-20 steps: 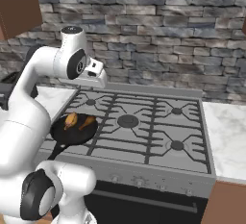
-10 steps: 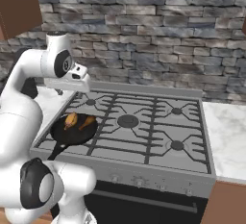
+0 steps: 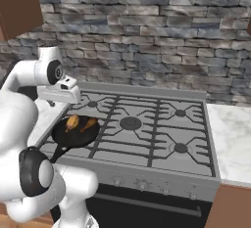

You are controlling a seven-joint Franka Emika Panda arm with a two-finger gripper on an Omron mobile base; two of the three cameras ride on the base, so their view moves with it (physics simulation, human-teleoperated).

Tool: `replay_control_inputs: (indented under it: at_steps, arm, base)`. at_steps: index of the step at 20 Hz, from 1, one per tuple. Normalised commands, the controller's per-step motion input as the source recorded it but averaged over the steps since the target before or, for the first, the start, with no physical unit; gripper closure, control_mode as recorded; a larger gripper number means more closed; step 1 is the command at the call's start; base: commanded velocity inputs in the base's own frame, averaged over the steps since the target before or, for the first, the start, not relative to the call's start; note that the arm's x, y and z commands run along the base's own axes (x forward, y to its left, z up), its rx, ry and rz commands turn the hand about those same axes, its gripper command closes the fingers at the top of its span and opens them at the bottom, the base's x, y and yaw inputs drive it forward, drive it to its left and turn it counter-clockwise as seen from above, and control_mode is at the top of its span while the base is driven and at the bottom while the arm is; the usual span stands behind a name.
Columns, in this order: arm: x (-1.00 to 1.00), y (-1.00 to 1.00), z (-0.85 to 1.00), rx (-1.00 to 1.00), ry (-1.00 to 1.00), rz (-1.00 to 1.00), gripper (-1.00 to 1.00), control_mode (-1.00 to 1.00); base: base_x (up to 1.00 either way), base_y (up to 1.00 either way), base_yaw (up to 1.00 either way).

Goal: Take the chicken drumsticks from the pan and place one on each plate on the dining counter.

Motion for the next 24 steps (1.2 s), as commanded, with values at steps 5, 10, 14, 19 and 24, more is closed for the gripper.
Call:
replay_control_inputs:
  at_steps: [5,10,14,19,24]
  arm:
    - [0.20,0.18,-0.70,-0.08,0.08,0.00,-1.00,-1.00]
    - [0.51,0.07,-0.63,-0.07,0.14,0.00,-1.00,-1.00]
    - [0.73,0.29,-0.63,-0.08,0.14,0.00,-1.00,-1.00]
    - [0.71,0.28,-0.59,-0.05,0.10,0.00,-1.00,-1.00]
    - [0.53,0.02,-0.53,-0.03,0.01,0.00,-1.00,-1.00]
  base:
    - [0.00,0.00,0.00]
    - [0.00,0.00,0.00]
    - [0.00,0.00,0.00]
    - [0.00,0.00,0.00]
    - [0.00,0.00,0.00]
